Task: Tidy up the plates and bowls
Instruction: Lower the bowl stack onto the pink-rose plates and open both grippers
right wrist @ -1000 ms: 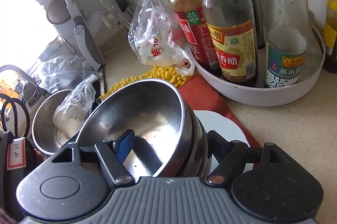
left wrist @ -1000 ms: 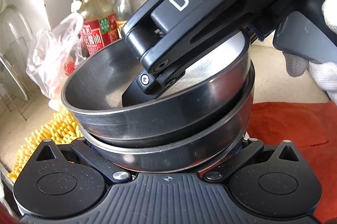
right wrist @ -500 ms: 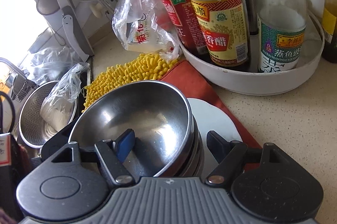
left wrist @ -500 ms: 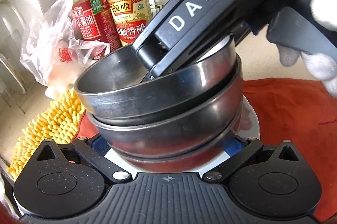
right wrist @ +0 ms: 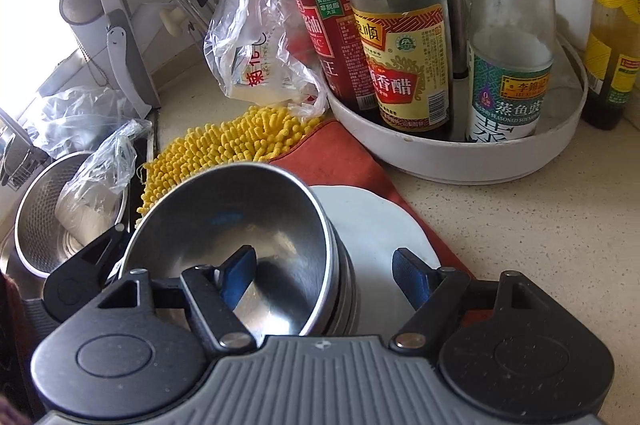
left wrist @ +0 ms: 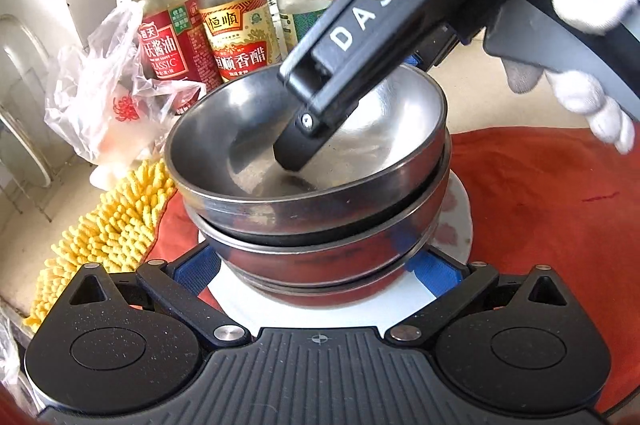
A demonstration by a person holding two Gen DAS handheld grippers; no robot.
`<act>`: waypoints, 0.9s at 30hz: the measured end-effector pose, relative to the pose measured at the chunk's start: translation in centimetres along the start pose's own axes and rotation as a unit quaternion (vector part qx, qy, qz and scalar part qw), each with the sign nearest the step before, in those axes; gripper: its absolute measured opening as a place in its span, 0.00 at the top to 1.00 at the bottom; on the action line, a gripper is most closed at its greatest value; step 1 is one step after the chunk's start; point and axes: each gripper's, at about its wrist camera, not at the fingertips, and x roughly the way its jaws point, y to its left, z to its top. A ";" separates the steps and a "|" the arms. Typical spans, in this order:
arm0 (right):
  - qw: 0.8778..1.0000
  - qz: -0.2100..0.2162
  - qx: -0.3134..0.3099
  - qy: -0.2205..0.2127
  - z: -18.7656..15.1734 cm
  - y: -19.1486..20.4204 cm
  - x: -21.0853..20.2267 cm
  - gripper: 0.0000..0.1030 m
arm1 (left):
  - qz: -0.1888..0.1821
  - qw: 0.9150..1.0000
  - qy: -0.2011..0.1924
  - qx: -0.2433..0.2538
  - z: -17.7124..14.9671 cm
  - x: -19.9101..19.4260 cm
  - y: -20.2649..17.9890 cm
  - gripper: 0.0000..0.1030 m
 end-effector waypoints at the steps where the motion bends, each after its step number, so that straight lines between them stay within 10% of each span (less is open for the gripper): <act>1: 1.000 -0.001 0.004 -0.004 0.0 0.0 -0.2 0.27 | -0.002 1.000 -0.002 0.000 -0.1 -0.3 -0.1 0.00; 16: 0.998 -0.019 0.038 -0.045 -1.4 0.1 -3.0 0.27 | -0.013 1.000 -0.004 -0.020 -1.6 -2.5 1.4 0.00; 27: 0.986 -0.090 0.064 -0.125 -6.8 4.2 -10.3 0.26 | 0.009 0.991 -0.028 -0.127 -2.0 -7.0 4.1 0.00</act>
